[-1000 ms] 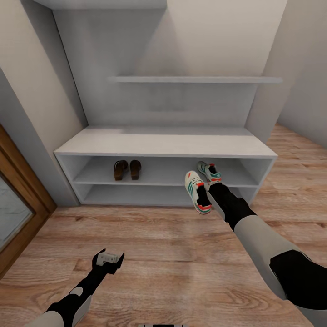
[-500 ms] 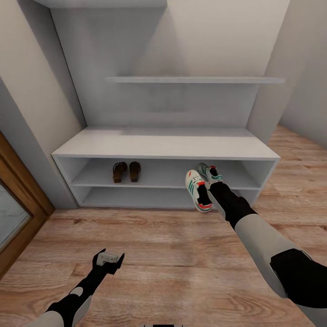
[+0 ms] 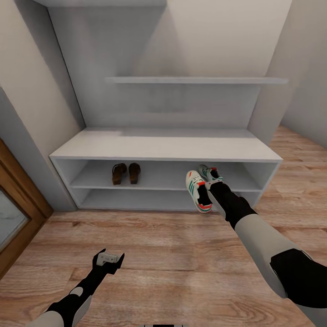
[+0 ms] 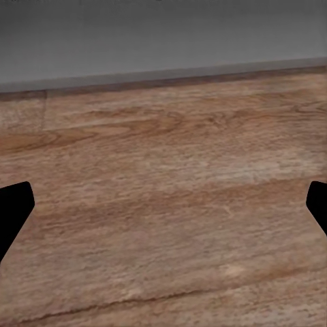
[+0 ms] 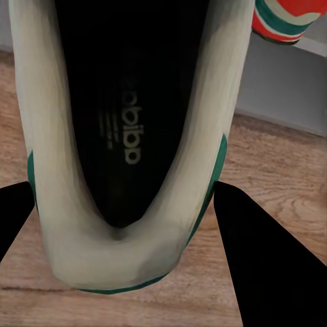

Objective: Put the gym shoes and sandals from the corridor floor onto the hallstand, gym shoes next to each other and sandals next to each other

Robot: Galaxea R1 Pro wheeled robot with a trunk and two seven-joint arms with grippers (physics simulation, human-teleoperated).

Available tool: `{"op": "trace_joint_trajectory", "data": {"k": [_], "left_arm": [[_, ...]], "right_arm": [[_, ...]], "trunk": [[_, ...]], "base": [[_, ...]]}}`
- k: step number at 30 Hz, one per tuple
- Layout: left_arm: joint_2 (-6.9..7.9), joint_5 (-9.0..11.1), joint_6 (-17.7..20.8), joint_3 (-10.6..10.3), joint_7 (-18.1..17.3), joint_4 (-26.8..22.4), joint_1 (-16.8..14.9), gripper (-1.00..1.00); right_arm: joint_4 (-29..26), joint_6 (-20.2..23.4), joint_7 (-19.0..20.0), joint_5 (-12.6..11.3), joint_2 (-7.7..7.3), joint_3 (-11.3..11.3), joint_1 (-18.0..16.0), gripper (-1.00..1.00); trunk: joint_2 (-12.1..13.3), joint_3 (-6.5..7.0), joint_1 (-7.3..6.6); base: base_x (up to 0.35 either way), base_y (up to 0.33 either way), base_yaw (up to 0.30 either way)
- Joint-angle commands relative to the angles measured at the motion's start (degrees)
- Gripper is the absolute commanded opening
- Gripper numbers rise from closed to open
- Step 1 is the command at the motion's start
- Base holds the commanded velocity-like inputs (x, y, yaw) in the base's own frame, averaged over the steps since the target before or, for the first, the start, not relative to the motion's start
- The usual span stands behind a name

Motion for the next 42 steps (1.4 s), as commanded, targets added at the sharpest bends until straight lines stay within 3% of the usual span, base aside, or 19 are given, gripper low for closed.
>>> {"op": "trace_joint_trajectory", "data": {"k": [1, 42], "left_arm": [[0.0, 0.0, 0.0, 0.0, 0.0, 0.0, -0.01, 1.0], [0.0, 0.0, 0.0, 0.0, -0.09, 0.0, 0.01, 1.0]], "right_arm": [[0.06, -0.01, -0.08, -0.05, 0.0, 0.0, 0.0, -1.0], [3.02, -0.01, 2.38, -0.41, -0.01, -0.16, 0.0, -1.0]], "trunk": [[0.0, 0.0, 0.0], [0.0, 0.0, 0.0]], "base": [[0.006, 0.0, 0.0], [0.026, 0.0, 0.0]]}}
